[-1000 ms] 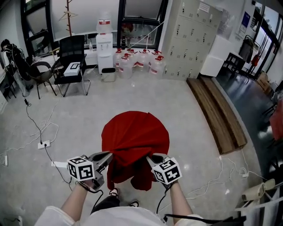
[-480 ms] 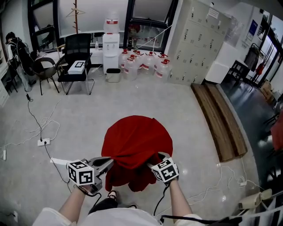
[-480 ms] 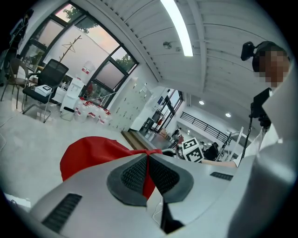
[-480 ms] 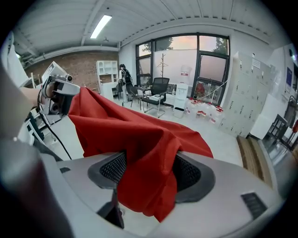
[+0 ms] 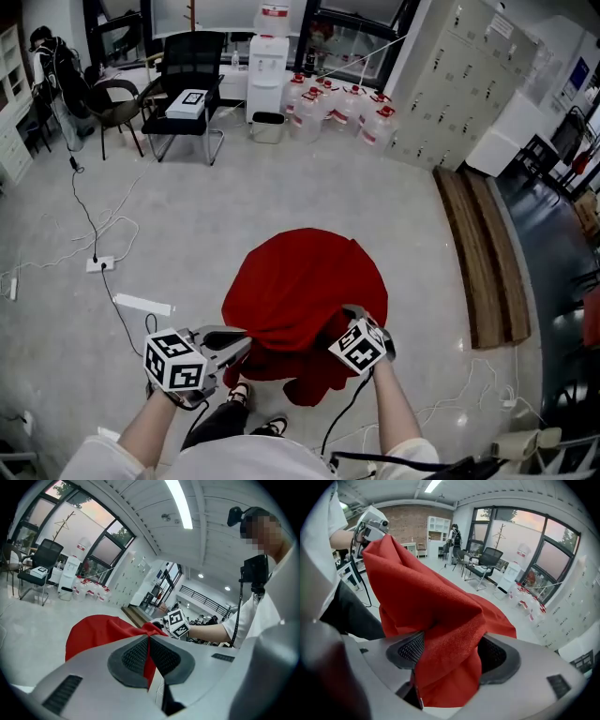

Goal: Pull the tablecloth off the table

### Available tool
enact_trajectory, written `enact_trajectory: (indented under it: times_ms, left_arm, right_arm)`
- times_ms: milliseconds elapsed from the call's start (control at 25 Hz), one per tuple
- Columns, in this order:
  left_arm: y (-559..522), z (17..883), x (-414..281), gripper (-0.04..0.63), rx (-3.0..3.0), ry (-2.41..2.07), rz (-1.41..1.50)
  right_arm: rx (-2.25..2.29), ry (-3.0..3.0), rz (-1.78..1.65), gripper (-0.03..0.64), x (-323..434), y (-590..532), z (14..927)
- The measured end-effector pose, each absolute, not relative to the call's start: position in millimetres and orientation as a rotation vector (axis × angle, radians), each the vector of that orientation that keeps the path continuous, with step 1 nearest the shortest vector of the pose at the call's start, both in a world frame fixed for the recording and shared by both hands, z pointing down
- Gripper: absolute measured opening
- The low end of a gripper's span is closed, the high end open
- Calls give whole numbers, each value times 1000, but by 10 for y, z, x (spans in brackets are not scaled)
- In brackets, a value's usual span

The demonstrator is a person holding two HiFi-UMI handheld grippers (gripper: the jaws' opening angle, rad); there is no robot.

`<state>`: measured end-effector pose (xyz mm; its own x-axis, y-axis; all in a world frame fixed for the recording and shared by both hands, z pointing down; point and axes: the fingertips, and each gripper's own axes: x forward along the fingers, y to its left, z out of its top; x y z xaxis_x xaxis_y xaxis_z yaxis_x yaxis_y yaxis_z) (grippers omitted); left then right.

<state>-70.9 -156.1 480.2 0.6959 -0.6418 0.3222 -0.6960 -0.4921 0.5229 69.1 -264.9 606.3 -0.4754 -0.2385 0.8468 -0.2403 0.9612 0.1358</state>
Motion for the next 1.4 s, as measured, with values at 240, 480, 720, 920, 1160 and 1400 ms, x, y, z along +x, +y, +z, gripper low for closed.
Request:
enact_trajectory:
  times_ms: [240,480,720,920,1160,1400]
  left_arm:
    - [-1513,4746,-659,21,2338,-952,129]
    - [-1542,4685,-727,21,2352,-929,115]
    - [-1515,4621,-773,21,2363,-919,101]
    - [-1589,4786,-976,21,2294,-1019,146]
    - [-1798,5131,-1352,21,2103,-1263,257]
    - [-2181,5354,-1541,21,1820,-1451,240]
  right_arm:
    - [209,-2022,-72,345,483,-2653,6372]
    - [160,-2030,46,219,324,-2614,6547]
    - [133,-2066,93,78,227,-2466,6604]
    - [254,-2104,199,43,275,-2444,6635]
    - [491,-2105,488,41,517,-2518,6496]
    - [662,-2059,595,40,554,-2535,6352]
